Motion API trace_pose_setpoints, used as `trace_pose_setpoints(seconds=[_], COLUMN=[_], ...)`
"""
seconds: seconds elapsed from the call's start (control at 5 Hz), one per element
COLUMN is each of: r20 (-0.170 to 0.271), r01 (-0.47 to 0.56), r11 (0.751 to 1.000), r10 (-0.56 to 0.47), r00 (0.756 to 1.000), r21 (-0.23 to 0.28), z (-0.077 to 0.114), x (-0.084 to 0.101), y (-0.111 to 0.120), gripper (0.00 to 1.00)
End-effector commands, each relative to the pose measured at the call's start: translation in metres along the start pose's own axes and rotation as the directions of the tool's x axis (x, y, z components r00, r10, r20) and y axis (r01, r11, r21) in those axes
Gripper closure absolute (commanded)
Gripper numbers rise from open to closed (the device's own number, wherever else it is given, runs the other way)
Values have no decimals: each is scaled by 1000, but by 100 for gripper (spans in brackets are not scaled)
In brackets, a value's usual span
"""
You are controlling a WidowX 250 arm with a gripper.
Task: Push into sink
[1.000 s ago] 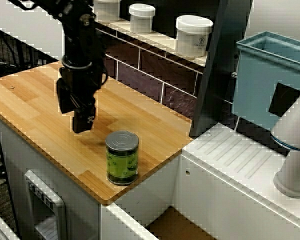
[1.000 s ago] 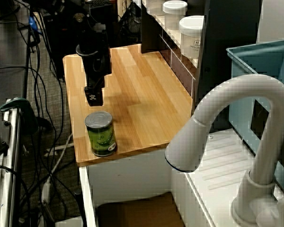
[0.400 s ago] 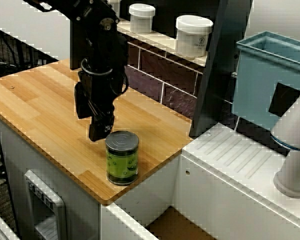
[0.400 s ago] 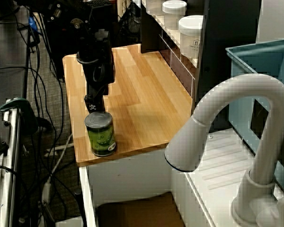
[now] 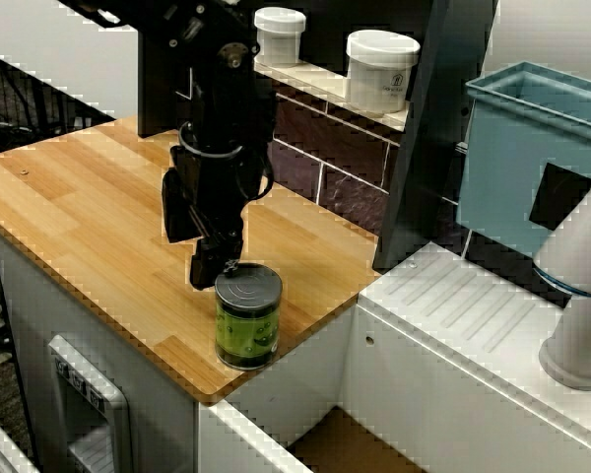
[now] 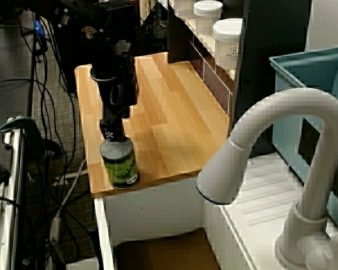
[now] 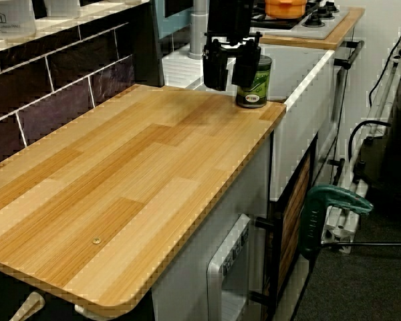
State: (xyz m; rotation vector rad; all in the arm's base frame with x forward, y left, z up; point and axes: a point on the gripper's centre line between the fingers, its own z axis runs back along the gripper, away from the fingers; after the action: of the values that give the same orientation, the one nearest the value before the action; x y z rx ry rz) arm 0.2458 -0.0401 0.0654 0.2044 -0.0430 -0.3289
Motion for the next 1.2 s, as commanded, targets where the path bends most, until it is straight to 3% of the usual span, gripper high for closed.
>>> trace_pose_setpoints(seconds=[0.0,0.2,0.4,0.6,1.0], r20=[4,7,-32,-18,-27], r01=[22,16,17,33,33], r11=[1000,999,999,998,999], r10=[-22,-16,-16,-32,-32], r00=[1000,1000,999,999,999], r21=[10,31,38,61,38], z=[8,9,0,0,2], x=[31,41,55,59,57], y=[-31,-54,-79,-89,-84], gripper=[0,0,0,0,0])
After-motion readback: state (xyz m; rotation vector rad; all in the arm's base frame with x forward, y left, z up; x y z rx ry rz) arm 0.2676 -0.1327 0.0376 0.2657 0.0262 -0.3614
